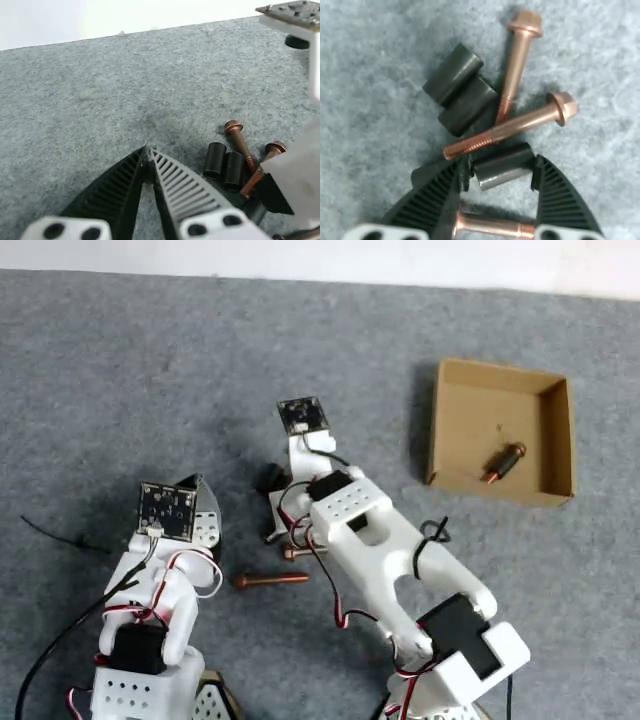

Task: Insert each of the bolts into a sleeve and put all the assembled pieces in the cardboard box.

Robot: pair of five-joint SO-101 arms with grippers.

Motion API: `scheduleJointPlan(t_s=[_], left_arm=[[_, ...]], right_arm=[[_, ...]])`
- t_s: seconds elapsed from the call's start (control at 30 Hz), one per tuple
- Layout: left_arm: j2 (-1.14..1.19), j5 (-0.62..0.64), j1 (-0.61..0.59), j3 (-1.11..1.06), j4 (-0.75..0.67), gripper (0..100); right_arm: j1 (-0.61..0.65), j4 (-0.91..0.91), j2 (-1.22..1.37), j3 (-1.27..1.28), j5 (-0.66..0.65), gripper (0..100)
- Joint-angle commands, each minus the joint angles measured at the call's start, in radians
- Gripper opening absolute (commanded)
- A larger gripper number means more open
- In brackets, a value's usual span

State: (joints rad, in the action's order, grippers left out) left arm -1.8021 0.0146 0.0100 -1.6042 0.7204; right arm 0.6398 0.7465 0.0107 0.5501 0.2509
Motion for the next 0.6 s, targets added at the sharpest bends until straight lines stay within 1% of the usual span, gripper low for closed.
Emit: scheduleJointPlan(t_s=[0.0,0.17,0.5,0.57], left_arm=[[-0.01,-0.002,-0.01,0.042,-0.021,1],[-0.01,-0.002,-0.01,0.041,-0.021,1],[-0.01,-0.002,-0.01,0.039,-0.021,1],[-0.01,-0.002,-0.01,0.039,-0.021,1]], right_arm=[[0.005,0.03,0.01,-0.018,0.009,18.3],[0.004,0.104,0.01,-0.022,0.008,18.3],[0.004,0.105,0.015,-0.018,0.005,18.2],[0.004,0.105,0.015,-0.018,0.005,14.2]])
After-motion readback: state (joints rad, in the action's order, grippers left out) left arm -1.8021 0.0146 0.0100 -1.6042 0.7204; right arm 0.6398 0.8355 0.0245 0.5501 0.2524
